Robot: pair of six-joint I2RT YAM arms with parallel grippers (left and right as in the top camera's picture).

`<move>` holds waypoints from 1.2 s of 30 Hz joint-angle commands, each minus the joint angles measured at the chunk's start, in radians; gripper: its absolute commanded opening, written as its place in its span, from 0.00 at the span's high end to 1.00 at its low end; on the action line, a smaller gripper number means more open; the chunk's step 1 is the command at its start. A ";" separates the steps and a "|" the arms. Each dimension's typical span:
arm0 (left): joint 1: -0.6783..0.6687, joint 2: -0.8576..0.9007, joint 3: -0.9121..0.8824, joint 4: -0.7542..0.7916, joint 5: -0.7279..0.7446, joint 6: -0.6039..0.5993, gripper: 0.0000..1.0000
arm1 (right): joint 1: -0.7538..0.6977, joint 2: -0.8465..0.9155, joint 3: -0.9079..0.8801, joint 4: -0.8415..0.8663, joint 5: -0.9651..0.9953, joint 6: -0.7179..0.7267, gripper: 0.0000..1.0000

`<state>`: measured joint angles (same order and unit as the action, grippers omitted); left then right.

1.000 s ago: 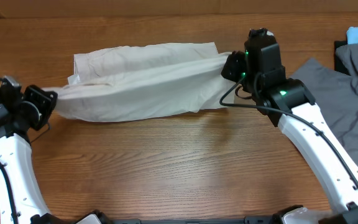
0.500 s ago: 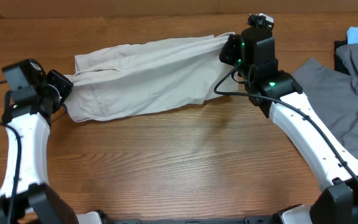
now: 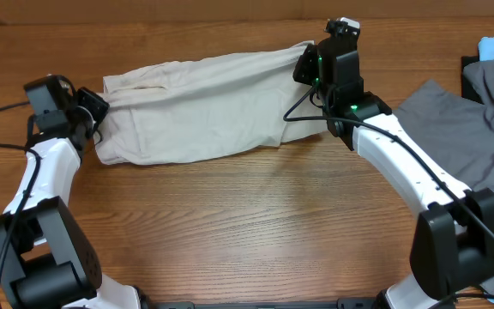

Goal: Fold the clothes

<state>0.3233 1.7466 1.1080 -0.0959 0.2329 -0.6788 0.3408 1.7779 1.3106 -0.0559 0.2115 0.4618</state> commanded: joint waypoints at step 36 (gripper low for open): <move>-0.062 0.052 0.081 0.078 0.060 0.177 0.00 | -0.102 0.015 0.034 0.030 0.056 -0.025 0.00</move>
<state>0.2615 1.8496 1.1419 0.0792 0.2432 -0.5983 0.2733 1.9118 1.3148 0.0483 0.2535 0.4408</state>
